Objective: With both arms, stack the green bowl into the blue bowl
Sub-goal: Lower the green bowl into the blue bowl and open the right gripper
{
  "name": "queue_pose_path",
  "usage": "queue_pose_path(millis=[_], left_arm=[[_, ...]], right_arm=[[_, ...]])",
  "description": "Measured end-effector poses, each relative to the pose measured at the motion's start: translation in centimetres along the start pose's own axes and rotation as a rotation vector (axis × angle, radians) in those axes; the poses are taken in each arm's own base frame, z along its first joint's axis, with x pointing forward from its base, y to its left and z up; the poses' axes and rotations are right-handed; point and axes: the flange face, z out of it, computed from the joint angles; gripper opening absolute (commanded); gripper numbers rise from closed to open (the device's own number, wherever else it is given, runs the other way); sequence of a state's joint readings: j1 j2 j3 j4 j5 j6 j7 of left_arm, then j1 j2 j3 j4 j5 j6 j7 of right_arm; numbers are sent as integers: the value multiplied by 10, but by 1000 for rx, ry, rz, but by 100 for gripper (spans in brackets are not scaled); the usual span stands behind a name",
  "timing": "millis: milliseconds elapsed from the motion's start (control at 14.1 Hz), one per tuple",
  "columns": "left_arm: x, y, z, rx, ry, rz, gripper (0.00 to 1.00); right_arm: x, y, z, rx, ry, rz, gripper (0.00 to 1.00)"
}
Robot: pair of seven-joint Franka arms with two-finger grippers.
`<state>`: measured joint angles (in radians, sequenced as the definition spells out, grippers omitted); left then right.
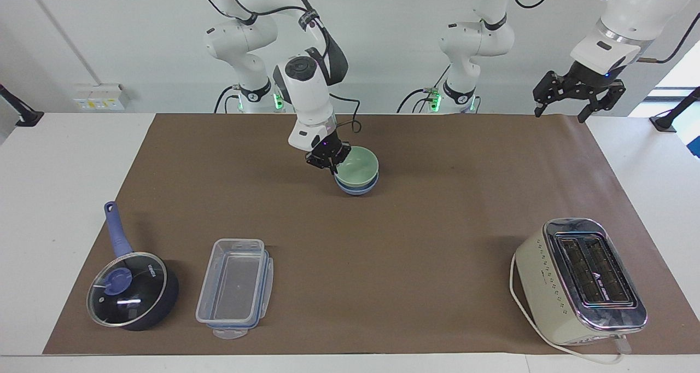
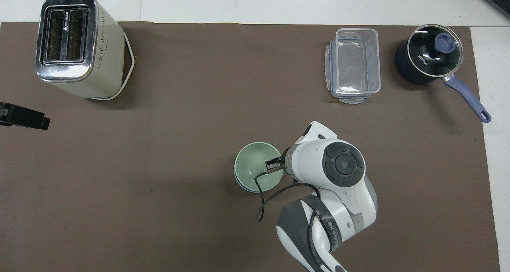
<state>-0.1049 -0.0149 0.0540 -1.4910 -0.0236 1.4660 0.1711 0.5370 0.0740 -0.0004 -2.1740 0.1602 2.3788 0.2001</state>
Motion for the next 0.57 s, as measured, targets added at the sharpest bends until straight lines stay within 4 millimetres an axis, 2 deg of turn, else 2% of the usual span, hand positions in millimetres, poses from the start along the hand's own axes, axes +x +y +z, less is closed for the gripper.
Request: queue_pose_path(millis=[568], left_arm=[[0,0,0,0,0,0,100]], right_arm=[[-1,-4,0,1,0,-7,0]])
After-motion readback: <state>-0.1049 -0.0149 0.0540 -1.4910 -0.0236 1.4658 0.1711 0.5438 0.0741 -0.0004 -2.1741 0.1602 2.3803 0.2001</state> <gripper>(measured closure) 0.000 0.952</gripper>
